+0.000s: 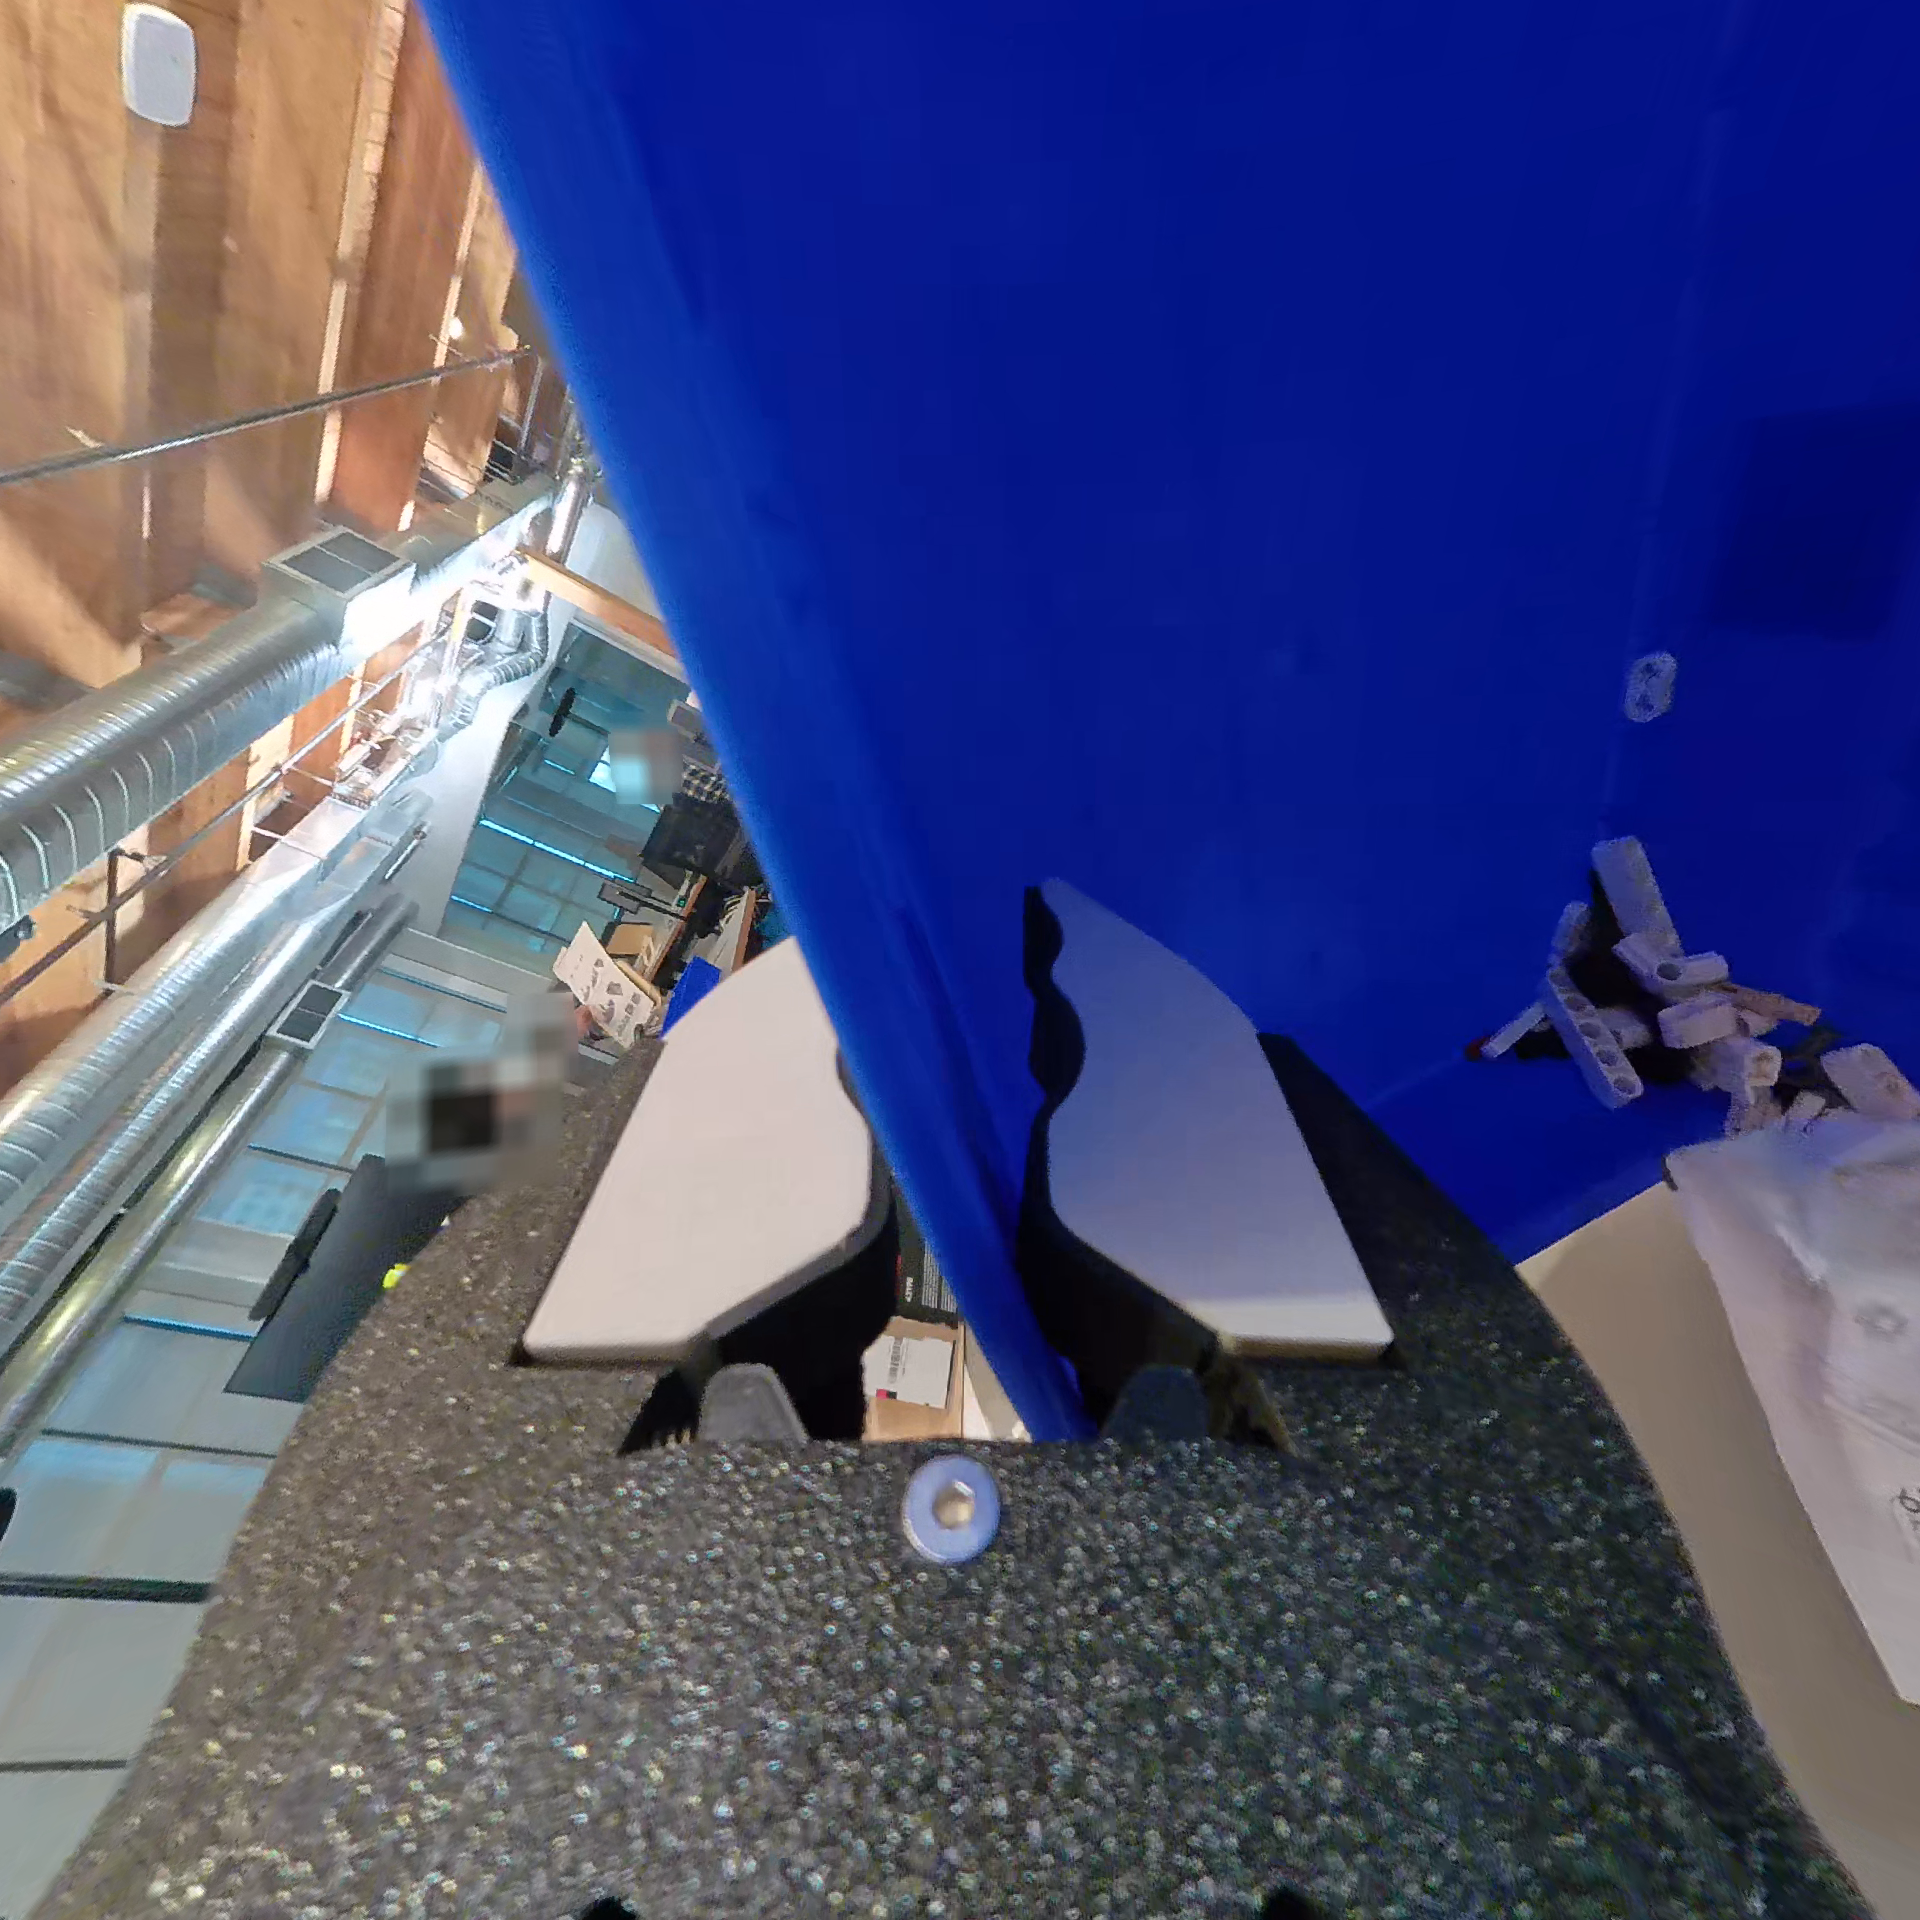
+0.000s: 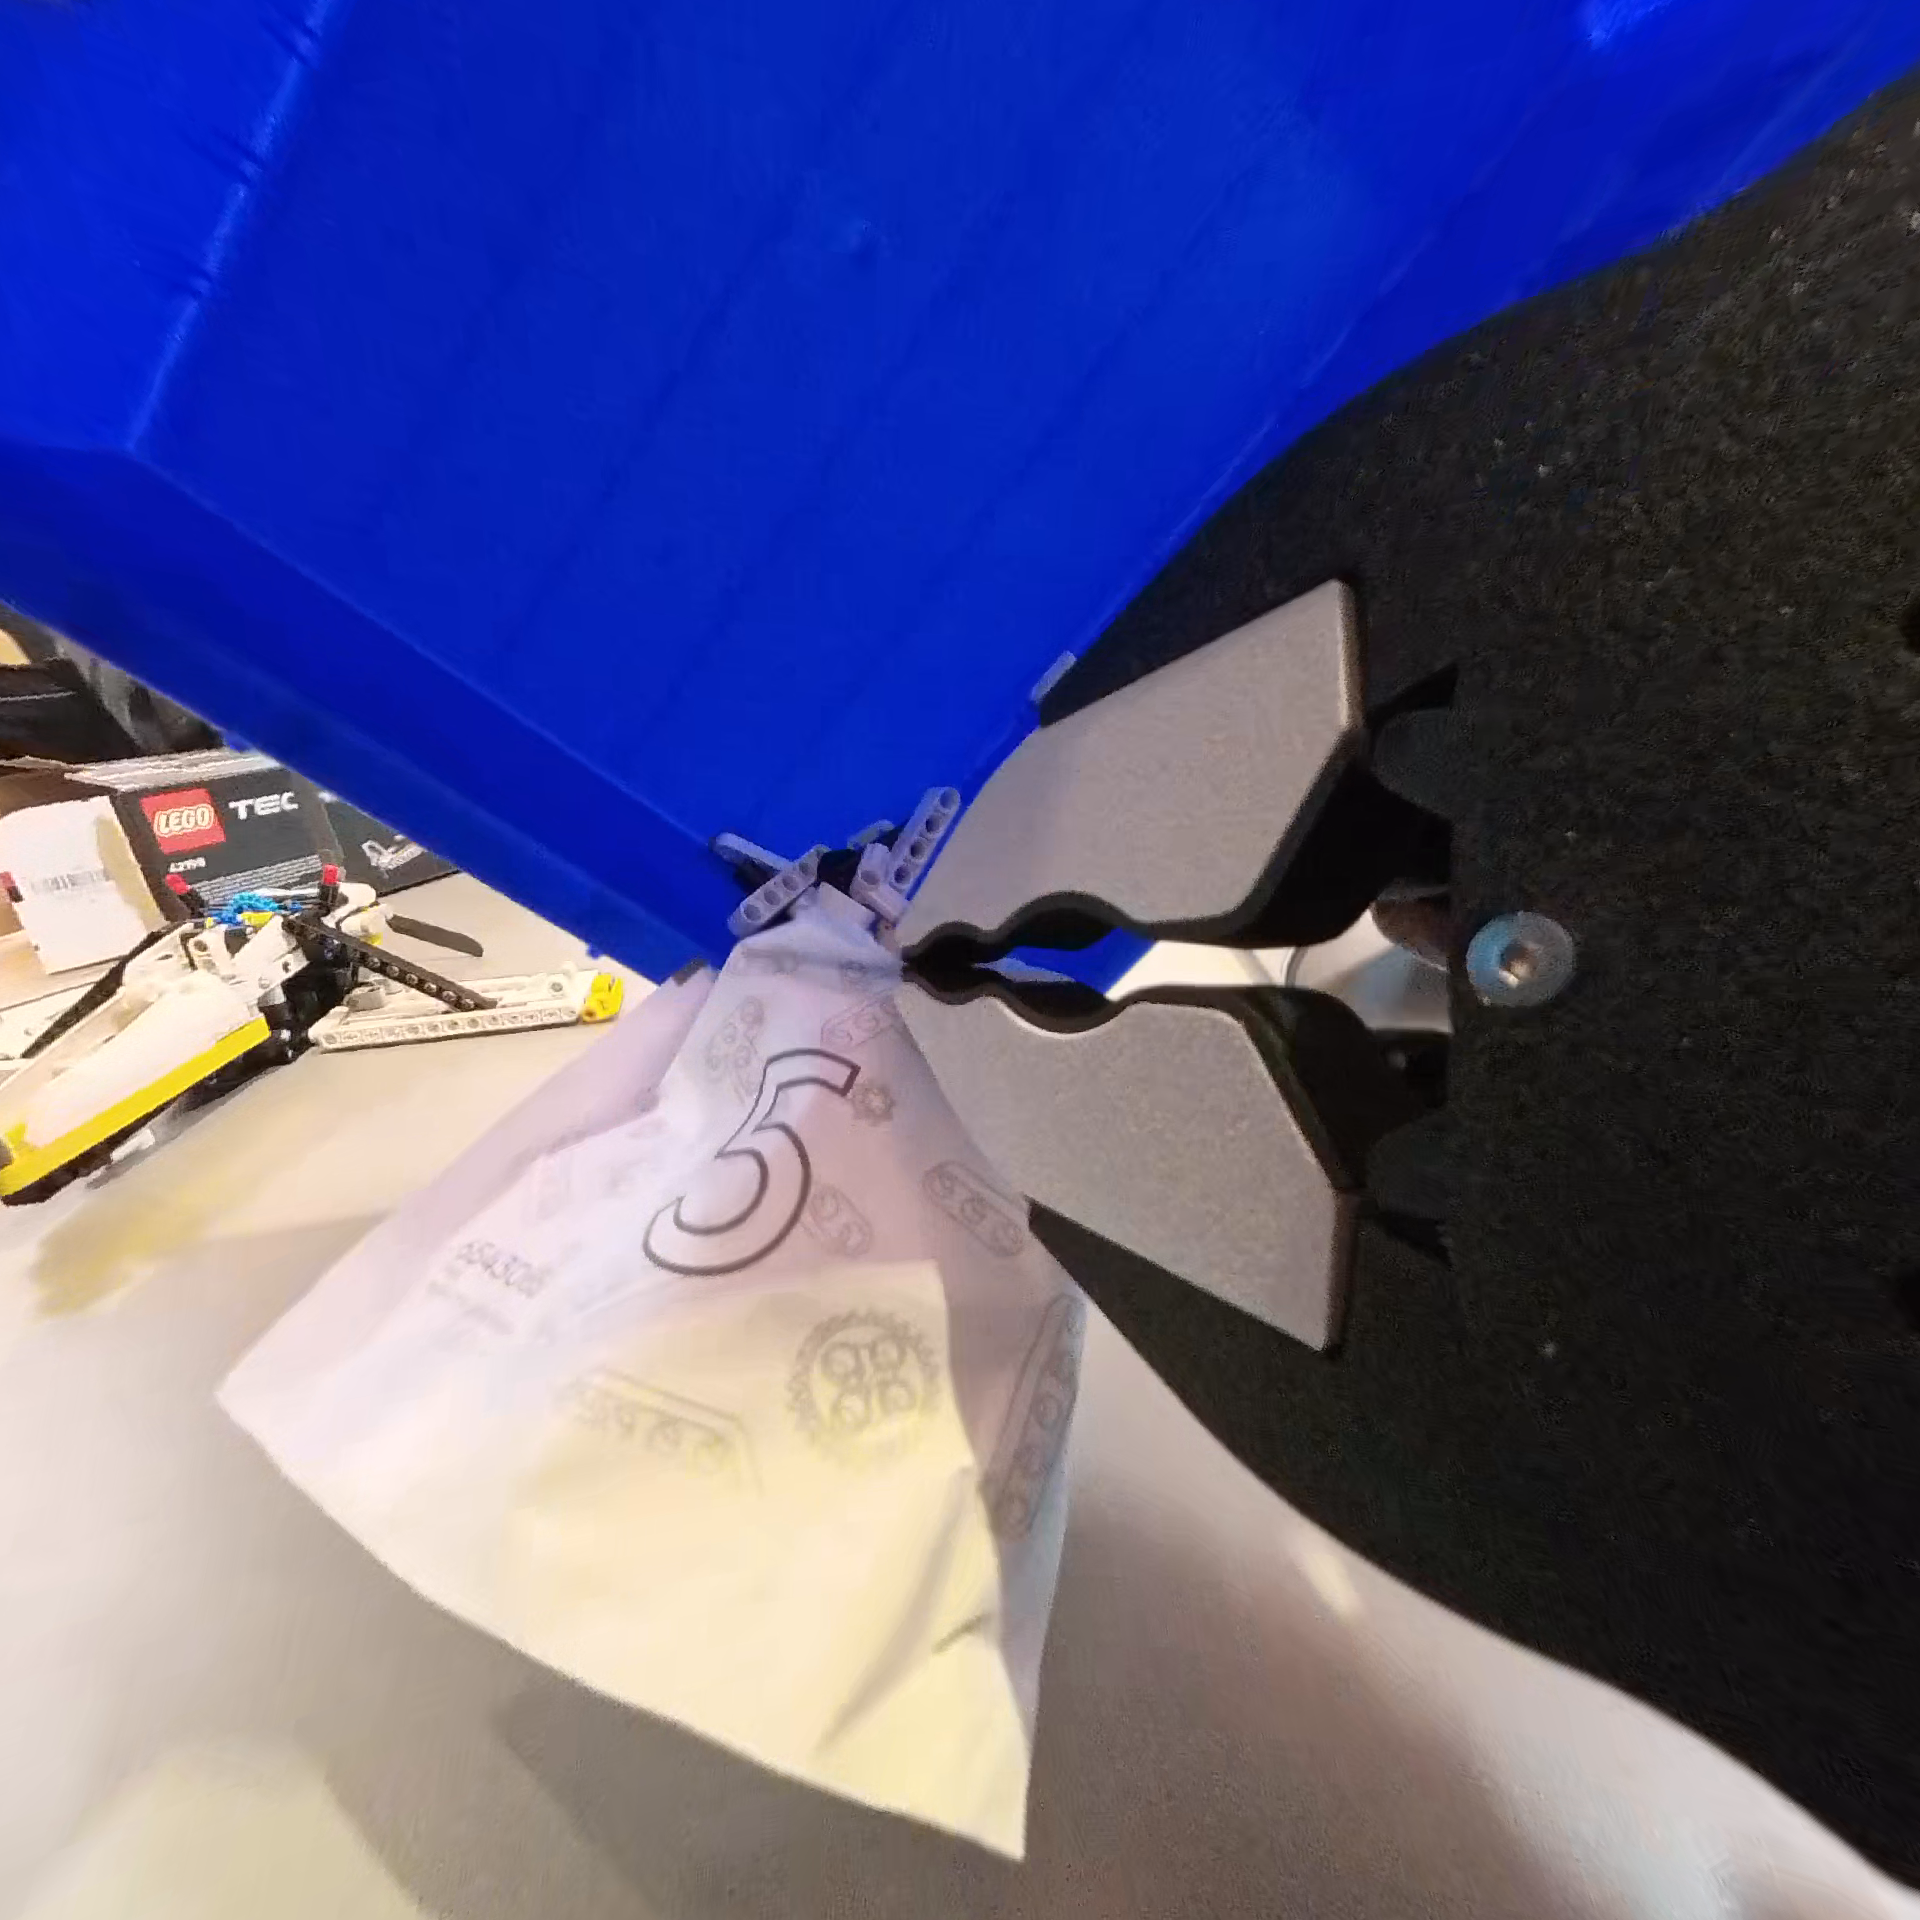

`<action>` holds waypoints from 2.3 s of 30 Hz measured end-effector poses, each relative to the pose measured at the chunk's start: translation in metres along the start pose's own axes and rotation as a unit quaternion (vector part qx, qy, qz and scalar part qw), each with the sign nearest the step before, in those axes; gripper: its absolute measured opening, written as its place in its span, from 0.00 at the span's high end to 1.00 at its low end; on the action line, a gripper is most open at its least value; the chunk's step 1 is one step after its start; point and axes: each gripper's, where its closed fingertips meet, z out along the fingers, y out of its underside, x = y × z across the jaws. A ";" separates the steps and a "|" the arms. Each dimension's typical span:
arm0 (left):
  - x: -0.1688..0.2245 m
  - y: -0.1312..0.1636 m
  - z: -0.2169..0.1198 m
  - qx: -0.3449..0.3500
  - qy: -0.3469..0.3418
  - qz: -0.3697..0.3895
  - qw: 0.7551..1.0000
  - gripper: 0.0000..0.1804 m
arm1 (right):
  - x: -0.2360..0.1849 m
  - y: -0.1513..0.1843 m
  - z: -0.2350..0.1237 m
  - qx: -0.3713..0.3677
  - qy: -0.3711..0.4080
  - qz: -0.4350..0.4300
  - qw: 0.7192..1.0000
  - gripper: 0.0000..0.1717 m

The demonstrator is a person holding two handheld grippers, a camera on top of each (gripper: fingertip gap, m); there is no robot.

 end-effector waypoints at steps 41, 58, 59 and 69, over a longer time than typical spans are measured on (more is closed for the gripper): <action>0.037 0.058 0.000 -0.096 0.069 -0.057 0.991 0.85 | -0.066 -0.015 -0.015 0.072 -0.251 0.079 0.962 0.92; 0.037 0.061 0.001 -0.100 0.071 -0.045 0.991 0.86 | -0.048 -0.021 -0.012 0.031 -0.245 0.187 0.951 0.93; 0.037 0.061 0.001 -0.100 0.070 -0.045 0.992 0.86 | -0.045 -0.021 -0.012 0.025 -0.242 0.194 0.950 0.93; 0.038 0.058 0.001 -0.096 0.069 -0.035 0.992 0.86 | -0.039 -0.018 -0.005 -0.068 -0.244 0.191 0.948 0.85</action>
